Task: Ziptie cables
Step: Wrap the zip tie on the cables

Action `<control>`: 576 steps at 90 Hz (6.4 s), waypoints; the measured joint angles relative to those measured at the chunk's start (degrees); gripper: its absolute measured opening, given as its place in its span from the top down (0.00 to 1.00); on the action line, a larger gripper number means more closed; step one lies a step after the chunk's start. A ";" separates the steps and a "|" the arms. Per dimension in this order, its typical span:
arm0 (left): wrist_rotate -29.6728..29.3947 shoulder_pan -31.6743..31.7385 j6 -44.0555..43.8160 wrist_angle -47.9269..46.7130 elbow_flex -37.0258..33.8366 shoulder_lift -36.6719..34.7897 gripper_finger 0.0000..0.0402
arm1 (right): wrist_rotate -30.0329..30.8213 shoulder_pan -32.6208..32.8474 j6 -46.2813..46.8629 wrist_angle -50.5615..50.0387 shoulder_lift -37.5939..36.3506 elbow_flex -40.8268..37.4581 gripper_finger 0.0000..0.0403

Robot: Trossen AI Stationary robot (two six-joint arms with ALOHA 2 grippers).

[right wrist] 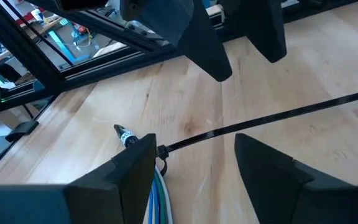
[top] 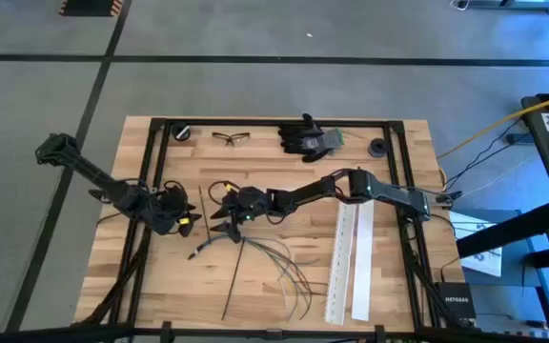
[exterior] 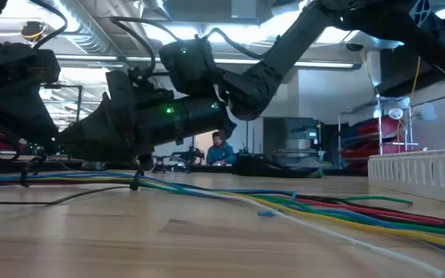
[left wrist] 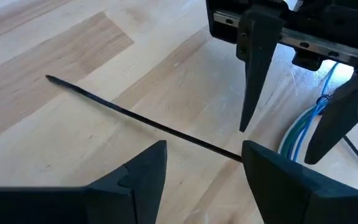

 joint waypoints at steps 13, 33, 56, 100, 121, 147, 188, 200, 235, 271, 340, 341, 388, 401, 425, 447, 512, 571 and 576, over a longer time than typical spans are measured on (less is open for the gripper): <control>-0.25 0.28 -0.08 0.02 0.00 0.17 0.52 | 0.59 -0.01 0.08 -0.01 0.02 0.00 0.49; -1.05 0.82 0.53 -0.02 0.00 0.36 0.52 | 0.98 0.72 0.68 -0.02 0.04 0.00 0.49; -1.17 2.86 3.65 2.10 0.00 0.63 0.52 | -2.03 -0.38 -5.82 -2.24 -1.79 -0.09 0.49; 2.67 0.01 -7.63 0.38 -0.09 0.66 0.61 | 6.03 -3.55 -13.76 -30.02 -16.42 0.00 0.49; 4.23 0.00 -15.27 4.70 -3.88 0.61 0.53 | 7.57 -1.46 -13.04 -30.17 -14.71 -0.09 0.49; 4.49 0.14 -14.18 24.83 -11.44 0.80 0.46 | 9.63 0.90 -13.25 -30.30 -14.45 -0.07 0.49; 4.35 3.58 -11.48 31.62 -11.74 8.40 0.48 | 12.08 1.54 -13.31 -30.46 -14.45 -0.07 0.49; 4.71 4.28 -8.31 35.80 -11.74 11.37 0.49 | 12.96 1.53 -13.33 -30.48 -14.45 -0.07 0.49; 4.21 4.79 12.77 40.90 -9.71 17.14 0.95 | 5.92 1.72 -13.65 -30.88 -14.43 -1.51 0.49; 1.01 4.79 35.12 39.95 -4.79 17.09 1.00 | 17.89 5.25 -1.97 -6.75 -13.25 -13.31 0.49; -10.79 4.94 23.29 40.46 -4.79 17.11 1.00 | 37.57 9.09 4.63 3.23 1.52 -1.02 0.66; -10.87 5.00 23.12 40.46 -4.79 17.11 1.00 | 37.56 9.17 4.63 3.23 1.71 -0.83 0.66; -11.26 6.58 21.58 40.35 -4.79 17.11 1.00 | 47.83 9.44 0.60 -9.69 7.19 11.52 0.67; -11.25 6.58 21.60 40.33 -4.79 17.11 1.00 | 46.80 8.90 0.46 -9.46 7.21 12.09 0.75; -12.44 6.56 22.71 40.30 -4.79 16.96 1.00 | 42.40 8.64 -0.03 -10.15 7.21 10.91 0.98; -18.24 7.10 24.20 37.14 -4.79 13.61 1.00 | 41.29 8.99 -0.46 -12.99 6.97 10.95 1.00; -4.25 9.56 44.30 23.02 1.98 -4.50 0.86 | 40.33 8.97 -1.51 -13.30 6.93 10.84 1.00; 13.25 -3.02 16.86 4.41 5.04 9.44 0.72 | 39.91 8.97 -1.57 -12.93 7.06 10.78 1.00; 12.13 -3.34 15.69 4.67 4.41 11.47 0.72 | 39.91 8.97 -1.57 -12.90 7.06 10.77 1.00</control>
